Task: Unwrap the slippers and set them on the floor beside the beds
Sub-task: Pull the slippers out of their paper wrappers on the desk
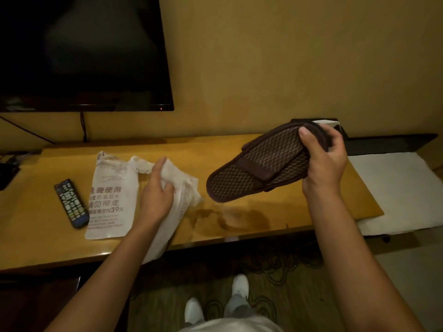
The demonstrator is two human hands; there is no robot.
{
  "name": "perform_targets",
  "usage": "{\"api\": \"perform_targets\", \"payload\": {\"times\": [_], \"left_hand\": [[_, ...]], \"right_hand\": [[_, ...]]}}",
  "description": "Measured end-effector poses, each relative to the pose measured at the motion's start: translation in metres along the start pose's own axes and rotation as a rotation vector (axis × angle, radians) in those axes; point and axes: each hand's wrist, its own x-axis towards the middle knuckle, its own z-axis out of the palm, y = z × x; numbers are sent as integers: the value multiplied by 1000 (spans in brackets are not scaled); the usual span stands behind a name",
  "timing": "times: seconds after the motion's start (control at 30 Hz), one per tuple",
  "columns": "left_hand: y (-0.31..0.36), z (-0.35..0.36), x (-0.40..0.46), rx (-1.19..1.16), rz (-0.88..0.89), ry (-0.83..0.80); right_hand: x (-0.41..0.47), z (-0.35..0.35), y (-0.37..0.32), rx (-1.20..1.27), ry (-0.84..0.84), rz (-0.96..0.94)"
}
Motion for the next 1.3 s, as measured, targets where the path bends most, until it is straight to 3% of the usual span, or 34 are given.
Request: {"api": "perform_targets", "payload": {"times": [0.23,0.4,0.63,0.8,0.97,1.03,1.07,1.2,1.3], "left_hand": [[25,16,3,-131,91,-134],[-15,-15,40,-173,-67,75],[-104,-123,107,53,-258,251],[-132,-133,130,44,-359,275],[-153,-143,142,178,-436,251],[-151,-143,139,332,-472,283],[-148,-142,133,422,-451,319],[-116,-92,82,611,-63,386],[-106,-42,27,444,-64,221]], "right_hand": [[-18,18,49,-270,-359,216],[-24,23,92,-382,-329,321],[-37,58,158,-522,-455,403],[-30,61,184,-647,-520,374],[-23,73,213,-734,-568,391],[-19,76,222,-744,-577,395],[-19,80,228,-751,-578,399],[-13,81,246,-786,-561,419],[-11,85,258,-819,-523,437]]}}
